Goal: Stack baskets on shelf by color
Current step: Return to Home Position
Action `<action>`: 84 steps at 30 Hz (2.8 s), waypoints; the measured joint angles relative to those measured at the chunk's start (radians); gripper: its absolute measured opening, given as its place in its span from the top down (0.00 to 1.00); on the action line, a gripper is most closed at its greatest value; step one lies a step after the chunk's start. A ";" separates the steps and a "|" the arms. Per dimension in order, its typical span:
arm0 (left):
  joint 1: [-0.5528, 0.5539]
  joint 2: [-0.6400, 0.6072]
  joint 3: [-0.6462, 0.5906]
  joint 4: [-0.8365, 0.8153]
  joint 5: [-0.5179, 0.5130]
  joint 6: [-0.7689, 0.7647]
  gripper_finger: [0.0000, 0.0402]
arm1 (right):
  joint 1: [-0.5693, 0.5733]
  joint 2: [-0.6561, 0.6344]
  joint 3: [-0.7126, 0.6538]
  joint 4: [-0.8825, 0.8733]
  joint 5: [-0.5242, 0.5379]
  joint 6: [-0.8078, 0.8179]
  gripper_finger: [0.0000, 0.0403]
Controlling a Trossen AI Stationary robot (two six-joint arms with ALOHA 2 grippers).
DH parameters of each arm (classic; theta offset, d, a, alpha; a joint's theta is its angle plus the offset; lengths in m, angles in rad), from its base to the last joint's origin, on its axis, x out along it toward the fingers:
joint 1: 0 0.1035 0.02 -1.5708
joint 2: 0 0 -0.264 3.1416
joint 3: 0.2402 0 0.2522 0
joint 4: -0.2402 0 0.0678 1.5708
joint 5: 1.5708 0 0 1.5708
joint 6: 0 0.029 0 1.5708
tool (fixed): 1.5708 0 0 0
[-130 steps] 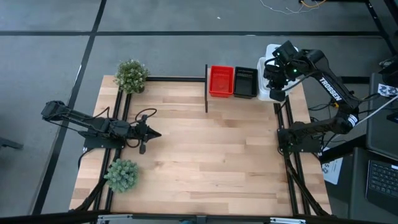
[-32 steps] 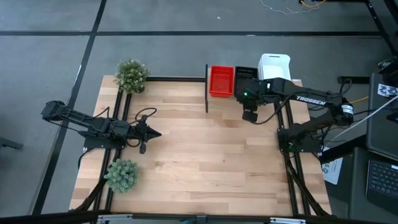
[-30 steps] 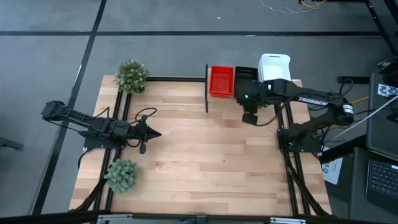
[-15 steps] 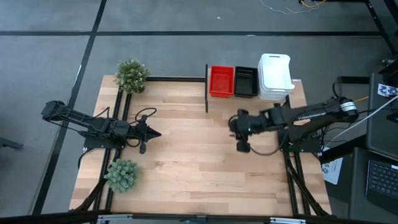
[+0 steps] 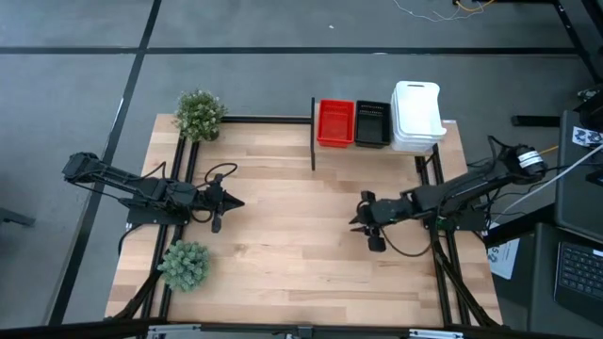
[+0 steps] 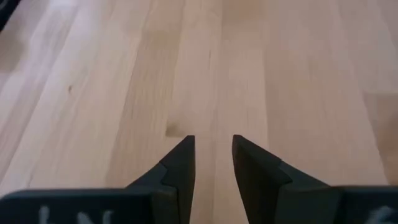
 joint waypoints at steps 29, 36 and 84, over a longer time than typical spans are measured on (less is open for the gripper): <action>0.000 0.000 0.000 0.000 0.000 0.000 1.00 | 0.084 -0.772 -0.389 0.087 0.026 0.129 0.74; 0.000 0.000 0.000 0.000 0.000 0.000 1.00 | 0.083 -0.942 -0.418 0.044 0.025 0.127 0.74; 0.000 0.000 0.000 0.000 0.000 0.000 1.00 | -0.154 -1.219 -0.417 -0.172 0.024 0.124 0.74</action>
